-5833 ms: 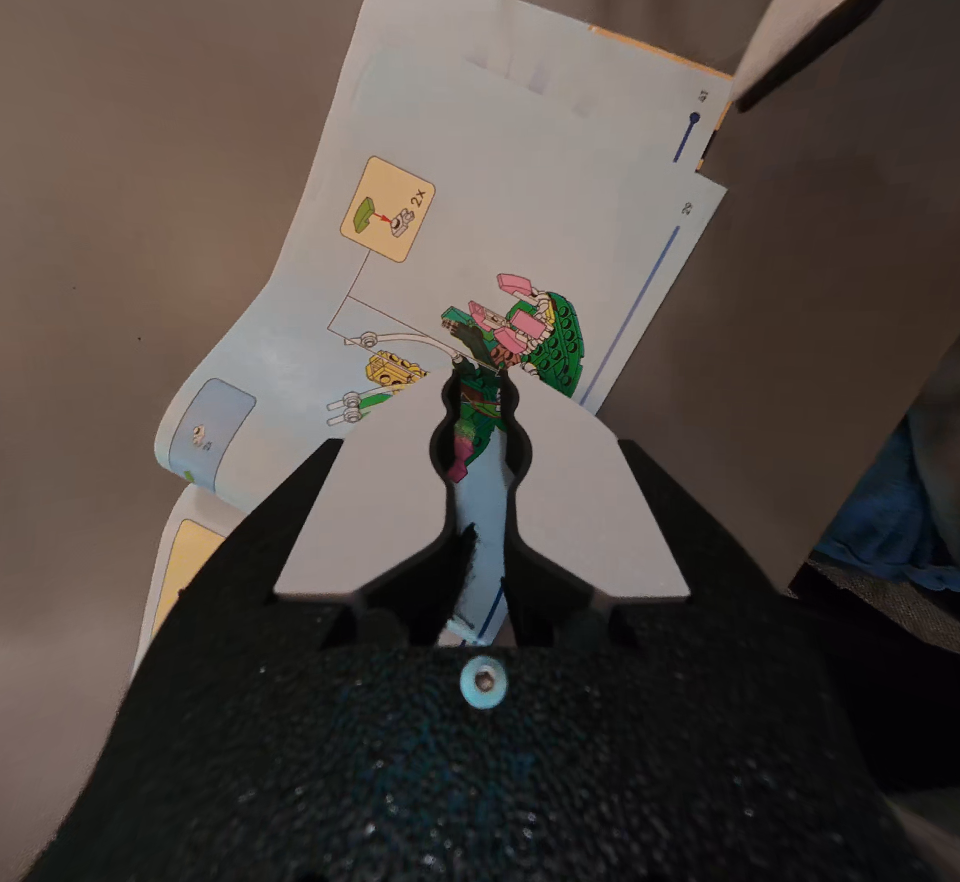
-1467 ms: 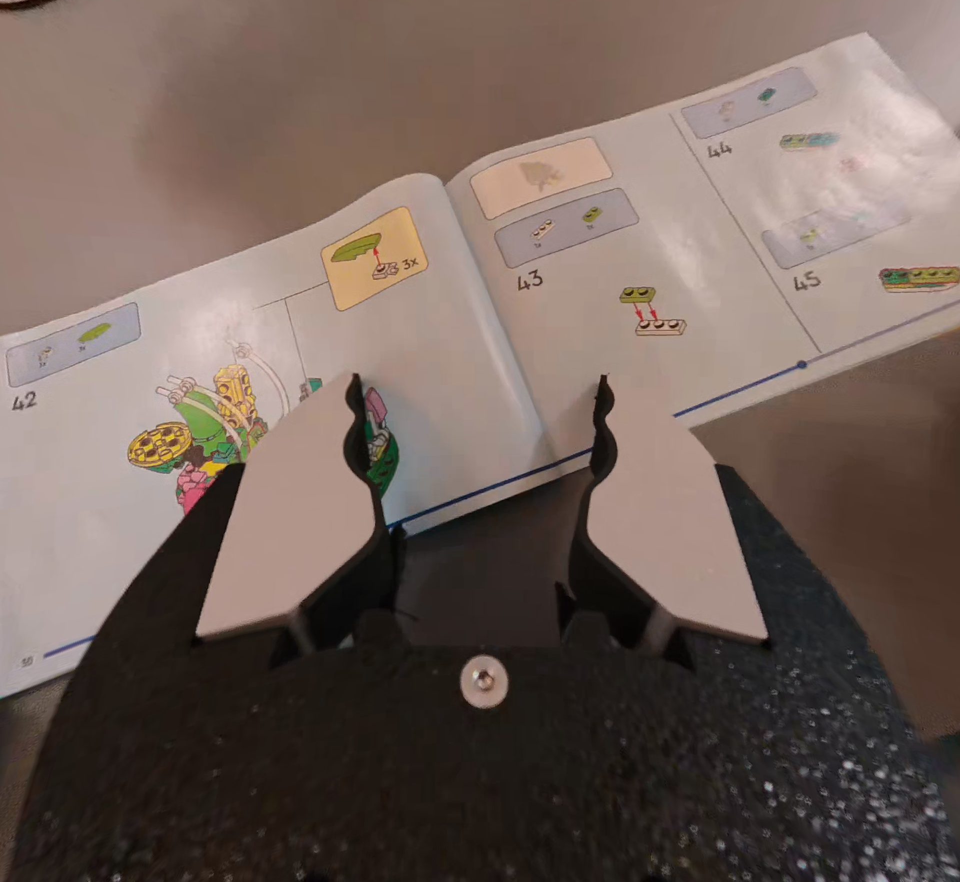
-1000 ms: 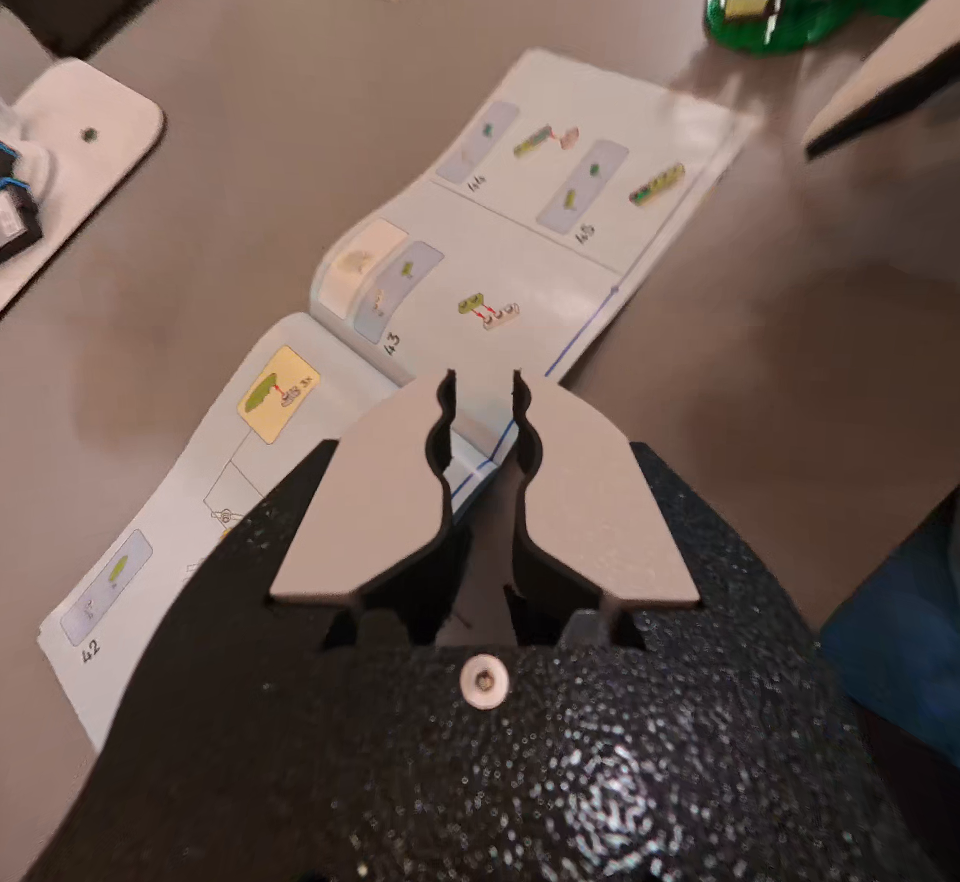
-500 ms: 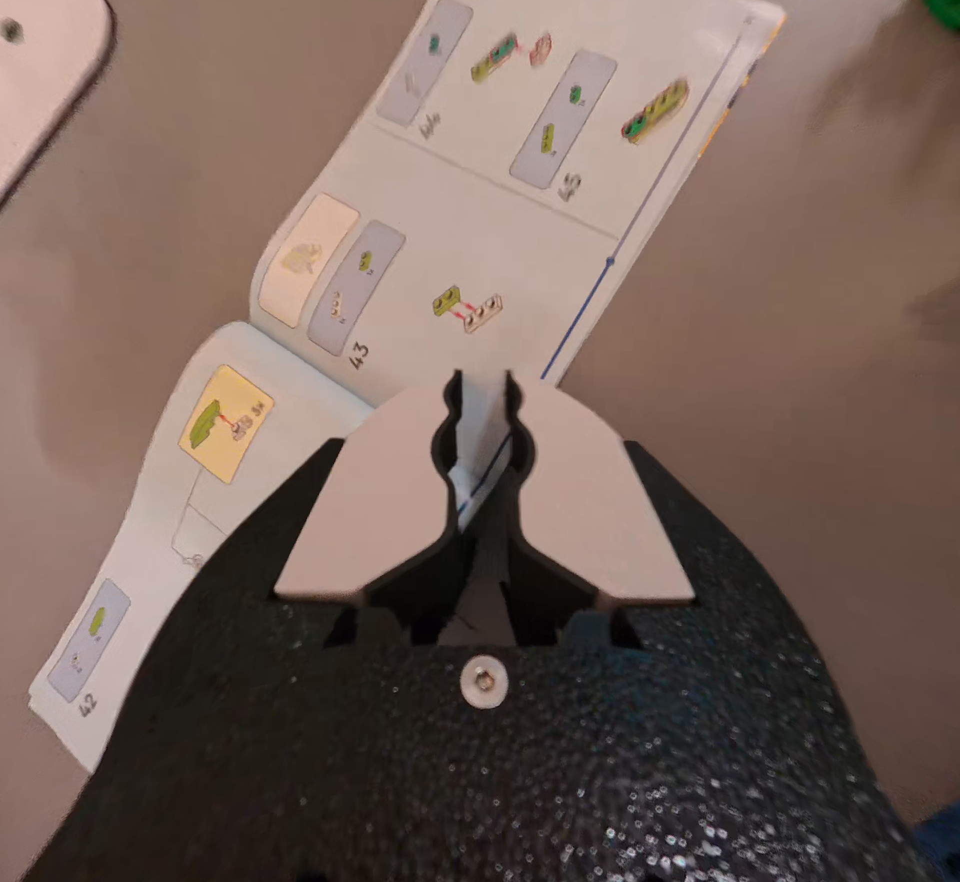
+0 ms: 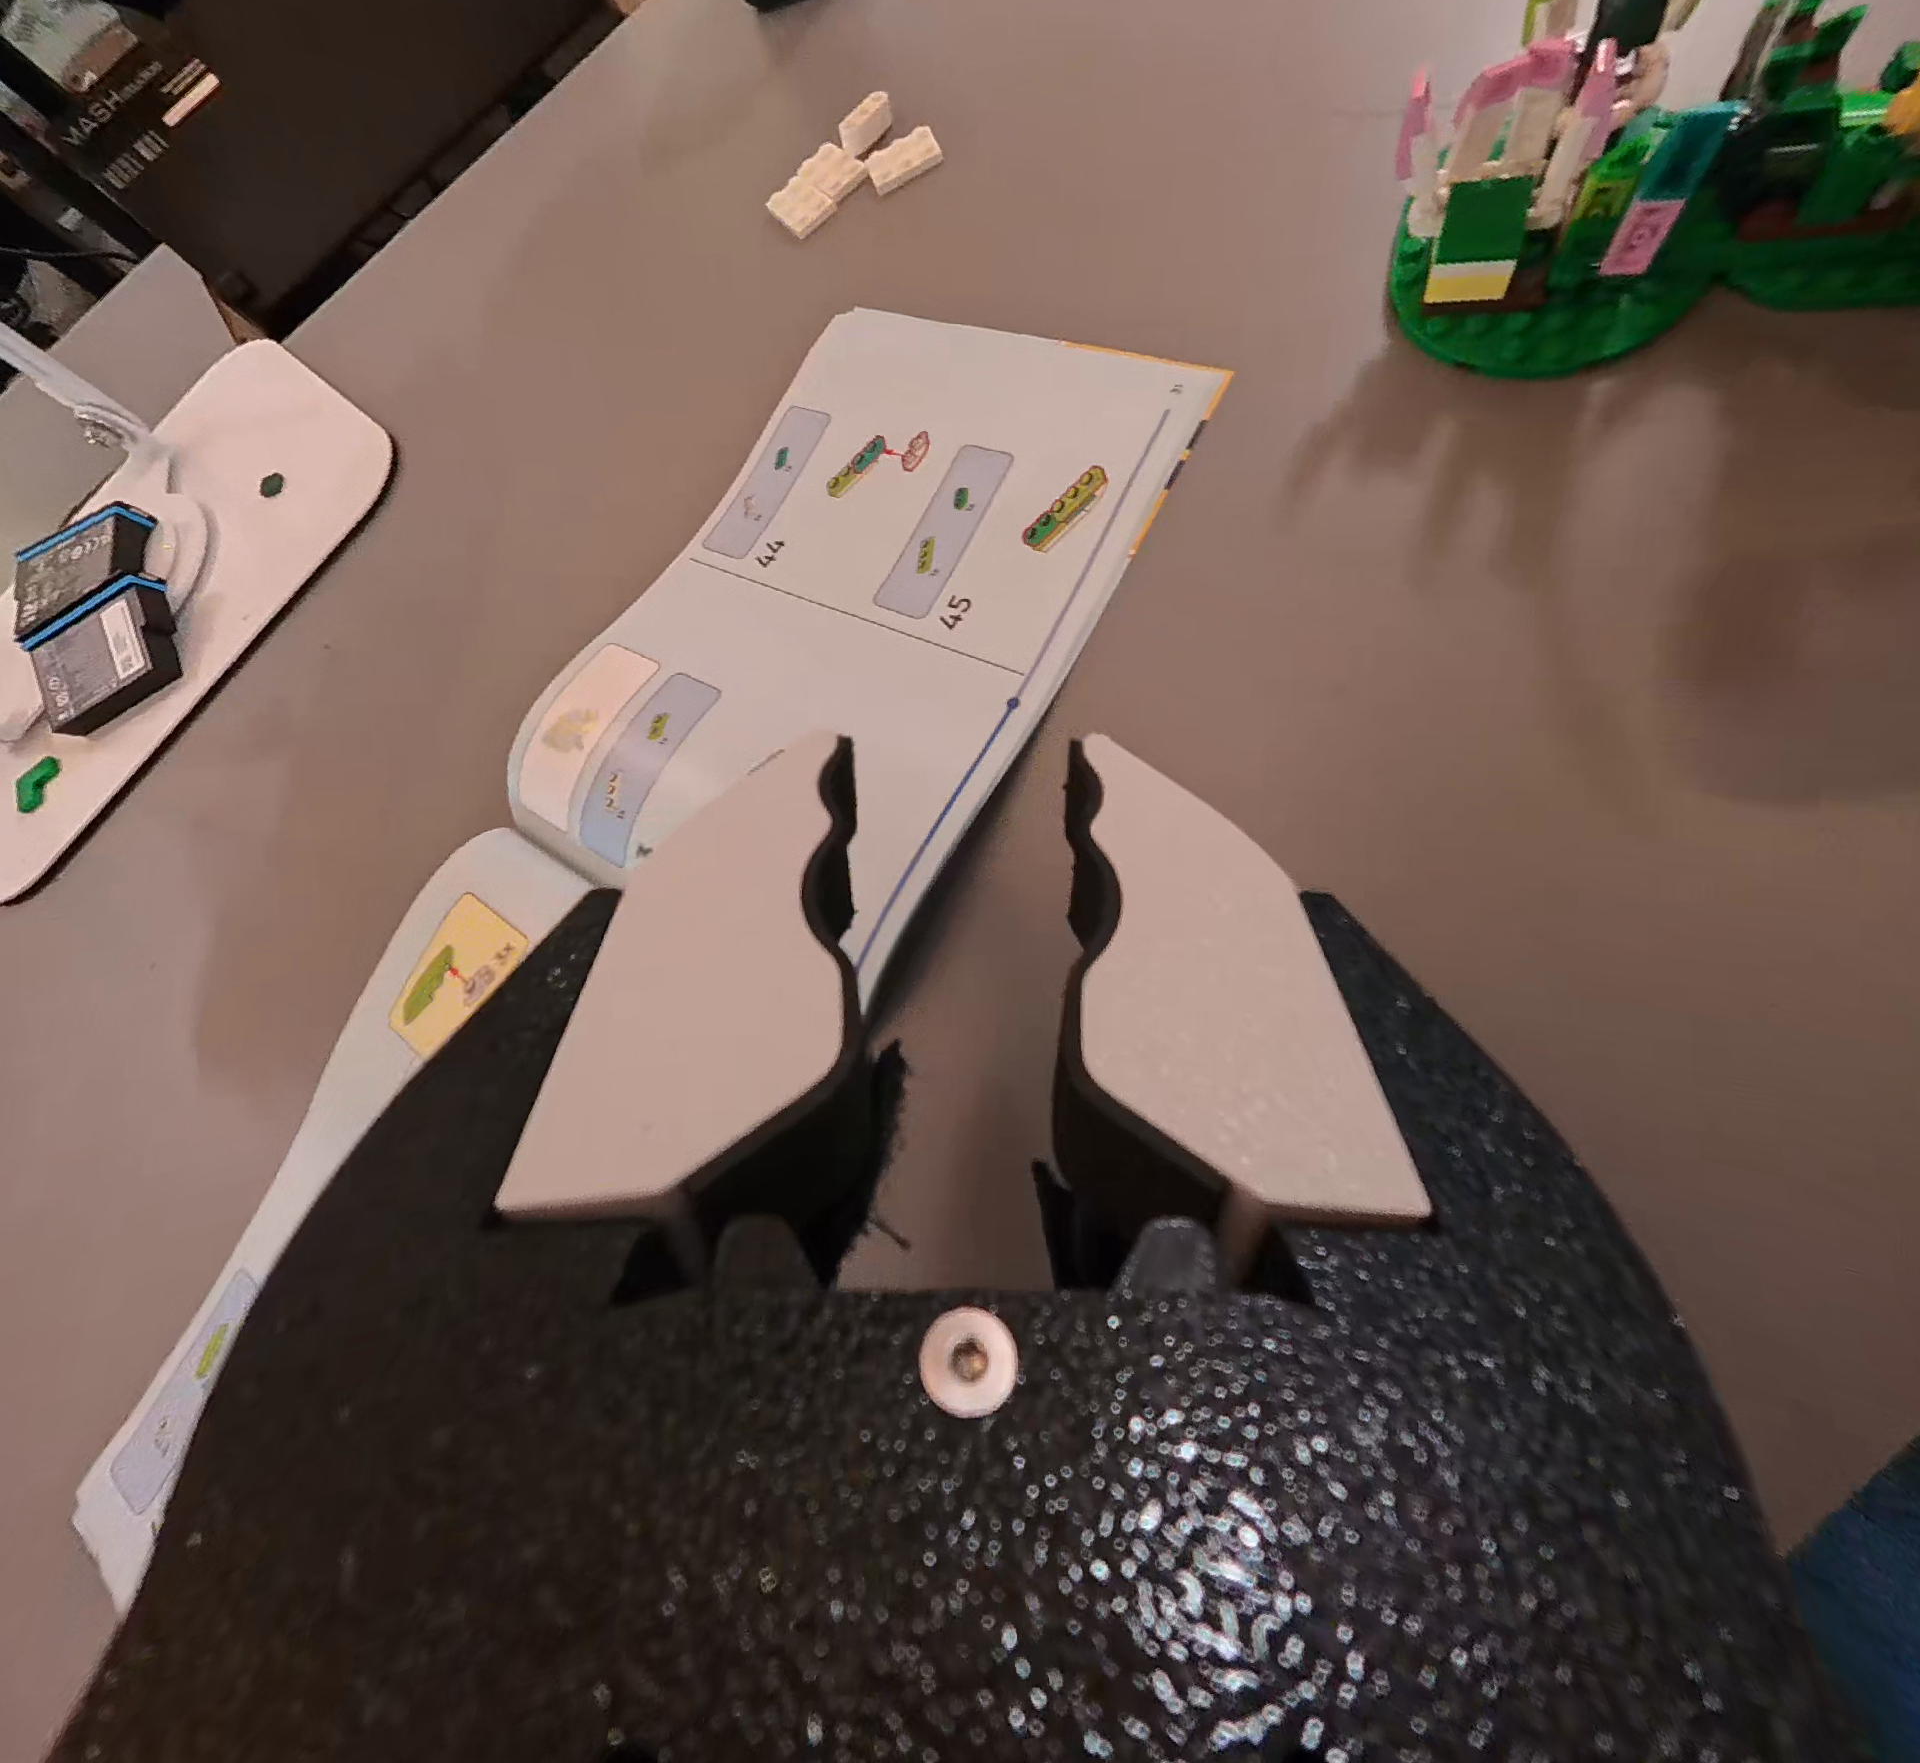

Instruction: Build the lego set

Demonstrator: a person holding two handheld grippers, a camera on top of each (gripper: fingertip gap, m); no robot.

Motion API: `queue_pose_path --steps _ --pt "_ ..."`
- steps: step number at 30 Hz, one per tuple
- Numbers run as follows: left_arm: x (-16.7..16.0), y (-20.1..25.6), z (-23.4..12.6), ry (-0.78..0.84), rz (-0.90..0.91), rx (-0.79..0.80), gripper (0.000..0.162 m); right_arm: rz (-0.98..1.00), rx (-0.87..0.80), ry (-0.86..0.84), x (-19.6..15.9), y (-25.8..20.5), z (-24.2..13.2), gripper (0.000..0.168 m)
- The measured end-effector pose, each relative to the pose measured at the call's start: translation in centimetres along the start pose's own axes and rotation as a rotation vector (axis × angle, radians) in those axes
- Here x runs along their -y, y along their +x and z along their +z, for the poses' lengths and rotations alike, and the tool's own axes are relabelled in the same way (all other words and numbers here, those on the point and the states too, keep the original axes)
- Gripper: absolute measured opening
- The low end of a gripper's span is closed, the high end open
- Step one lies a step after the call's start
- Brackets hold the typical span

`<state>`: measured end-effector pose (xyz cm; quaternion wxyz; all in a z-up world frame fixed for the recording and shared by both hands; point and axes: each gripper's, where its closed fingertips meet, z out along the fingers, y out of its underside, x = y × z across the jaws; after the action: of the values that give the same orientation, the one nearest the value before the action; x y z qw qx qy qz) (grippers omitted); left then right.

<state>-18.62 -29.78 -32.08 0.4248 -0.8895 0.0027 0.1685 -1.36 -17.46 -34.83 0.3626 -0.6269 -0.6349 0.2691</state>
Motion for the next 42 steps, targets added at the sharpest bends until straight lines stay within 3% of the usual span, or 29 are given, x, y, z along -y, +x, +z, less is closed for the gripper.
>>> queue_pose_path --steps 19,25,33,37,42 --pt "-0.3 1.5 -0.1 0.017 0.020 -0.022 0.037 -0.036 -0.106 -0.082 0.7 3.5 2.4 0.043" --pt "1.1 3.0 -0.1 0.081 0.025 -0.041 0.037 -0.079 -0.167 -0.090 1.5 5.7 3.7 0.041" --pt "2.9 3.9 -0.6 0.174 0.011 -0.043 0.043 -0.121 -0.216 -0.078 2.8 7.6 5.3 0.044" --pt "3.6 3.6 -1.0 0.231 -0.059 -0.044 0.052 -0.135 -0.219 -0.057 3.2 8.1 5.0 0.057" --pt "5.1 3.1 -1.2 0.346 -0.130 0.006 0.070 -0.053 -0.276 0.169 5.4 9.8 1.6 0.075"
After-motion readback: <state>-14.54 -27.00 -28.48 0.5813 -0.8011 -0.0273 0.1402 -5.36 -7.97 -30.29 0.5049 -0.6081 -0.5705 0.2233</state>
